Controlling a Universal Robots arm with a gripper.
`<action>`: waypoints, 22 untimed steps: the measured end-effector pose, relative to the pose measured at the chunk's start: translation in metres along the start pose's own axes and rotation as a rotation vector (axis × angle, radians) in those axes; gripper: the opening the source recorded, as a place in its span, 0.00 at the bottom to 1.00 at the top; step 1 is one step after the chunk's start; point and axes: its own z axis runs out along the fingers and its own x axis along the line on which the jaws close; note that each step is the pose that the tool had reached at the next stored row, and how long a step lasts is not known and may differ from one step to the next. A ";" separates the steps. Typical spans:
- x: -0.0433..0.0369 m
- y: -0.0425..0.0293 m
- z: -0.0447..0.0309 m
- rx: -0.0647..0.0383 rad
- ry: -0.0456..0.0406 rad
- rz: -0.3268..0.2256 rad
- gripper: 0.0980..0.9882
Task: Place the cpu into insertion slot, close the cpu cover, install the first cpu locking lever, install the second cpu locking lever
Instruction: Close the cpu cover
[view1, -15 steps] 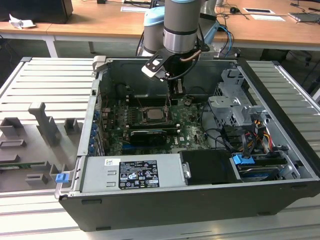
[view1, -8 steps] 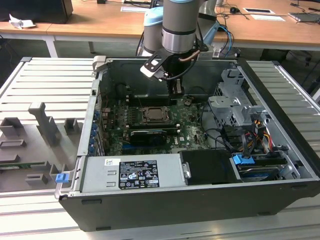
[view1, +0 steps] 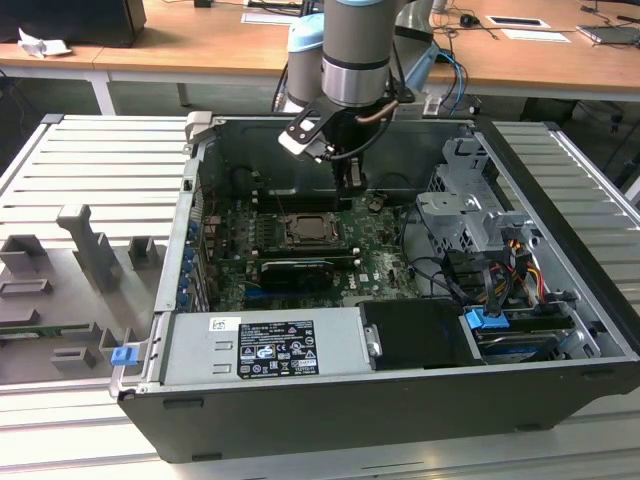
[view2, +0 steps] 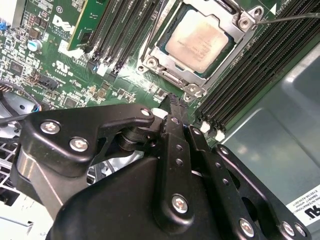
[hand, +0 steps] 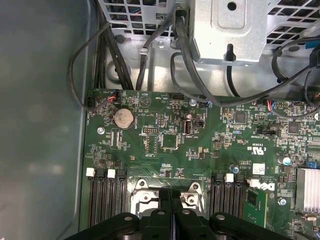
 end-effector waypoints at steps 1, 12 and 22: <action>0.0000 -0.0004 0.0000 0.000 0.0000 0.000 0.01; 0.0006 -0.0291 -0.0003 0.000 0.0002 0.000 0.01; 0.0014 -0.0452 -0.0005 0.000 0.0000 0.000 0.01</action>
